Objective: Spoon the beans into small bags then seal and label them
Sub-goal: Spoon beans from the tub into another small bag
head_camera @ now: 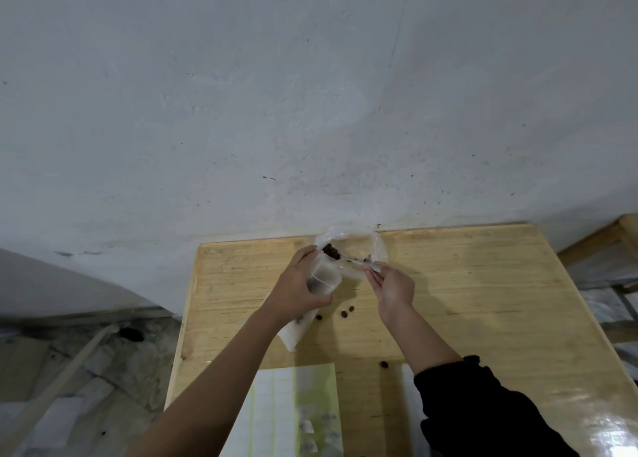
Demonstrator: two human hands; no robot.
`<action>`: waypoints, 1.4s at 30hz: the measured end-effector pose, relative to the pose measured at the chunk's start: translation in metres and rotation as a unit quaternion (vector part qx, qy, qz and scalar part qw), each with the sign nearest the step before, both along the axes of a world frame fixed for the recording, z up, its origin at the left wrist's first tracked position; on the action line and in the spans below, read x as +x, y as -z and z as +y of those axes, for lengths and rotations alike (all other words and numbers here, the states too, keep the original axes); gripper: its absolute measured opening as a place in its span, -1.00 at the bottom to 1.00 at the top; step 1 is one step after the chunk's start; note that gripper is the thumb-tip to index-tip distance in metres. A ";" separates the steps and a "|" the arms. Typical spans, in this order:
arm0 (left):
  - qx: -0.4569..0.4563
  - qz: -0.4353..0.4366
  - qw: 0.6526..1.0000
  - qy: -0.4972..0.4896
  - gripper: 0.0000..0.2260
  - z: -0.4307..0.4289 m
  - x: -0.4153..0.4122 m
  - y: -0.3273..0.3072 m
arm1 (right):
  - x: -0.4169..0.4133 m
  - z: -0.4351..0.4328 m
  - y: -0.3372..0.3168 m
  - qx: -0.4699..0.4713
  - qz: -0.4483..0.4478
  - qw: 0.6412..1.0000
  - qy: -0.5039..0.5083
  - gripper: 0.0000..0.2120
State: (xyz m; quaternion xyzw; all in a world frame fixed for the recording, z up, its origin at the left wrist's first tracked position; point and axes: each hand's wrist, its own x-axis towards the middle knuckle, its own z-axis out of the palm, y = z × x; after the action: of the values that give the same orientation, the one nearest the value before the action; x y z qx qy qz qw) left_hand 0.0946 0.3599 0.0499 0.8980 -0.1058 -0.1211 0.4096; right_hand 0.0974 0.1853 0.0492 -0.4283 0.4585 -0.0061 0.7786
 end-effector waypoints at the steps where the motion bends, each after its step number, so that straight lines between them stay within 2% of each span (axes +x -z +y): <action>1: 0.004 0.000 1.000 -0.005 -0.26 0.001 0.000 0.001 | 0.000 -0.001 -0.001 0.007 0.002 1.000 0.004 -0.87; 9: 0.060 0.007 0.996 -0.061 -0.18 -0.002 0.005 0.006 | 0.001 -0.013 -0.011 -0.011 -0.021 0.999 0.027 -0.90; 13: 0.083 0.017 0.993 -0.077 -0.15 -0.002 0.008 0.009 | 0.002 -0.020 -0.018 -0.063 -0.046 0.997 0.018 -0.88; 17: 0.091 0.017 0.992 -0.081 -0.14 -0.003 0.010 0.012 | -0.001 -0.022 -0.025 -0.145 -0.077 0.985 -0.045 -0.85; 20: 0.095 0.020 0.992 -0.077 -0.13 -0.004 0.011 0.012 | -0.004 -0.018 -0.030 -0.198 -0.119 0.966 -0.120 -0.85; 24: 0.101 0.019 0.992 -0.070 -0.12 -0.004 0.010 0.012 | -0.008 -0.010 -0.033 -0.253 -0.186 0.921 -0.230 -0.79; 30: 0.113 0.036 0.991 -0.067 -0.18 0.001 0.004 0.012 | -0.008 -0.018 -0.030 -0.320 -0.211 0.910 -0.157 -0.83; 34: 0.113 0.055 0.991 -0.055 -0.16 0.002 0.001 0.009 | -0.008 -0.026 -0.022 -0.401 -0.205 0.874 -0.182 -0.81; 38: 0.078 0.005 0.995 -0.067 -0.10 -0.006 -0.006 0.004 | -0.012 -0.026 -0.010 -0.481 -0.199 0.831 -0.199 -0.80; 42: 0.069 -0.061 0.994 -0.063 -0.21 -0.016 -0.008 0.005 | -0.018 -0.026 -0.004 -0.510 -0.193 0.814 -0.197 -0.78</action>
State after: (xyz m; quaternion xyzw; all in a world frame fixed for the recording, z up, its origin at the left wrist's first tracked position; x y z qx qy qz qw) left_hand 0.0864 0.3438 0.0454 0.9347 -0.0651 -0.0465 0.3463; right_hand 0.0793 0.1596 0.0530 -0.8354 0.1356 -0.1684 0.5053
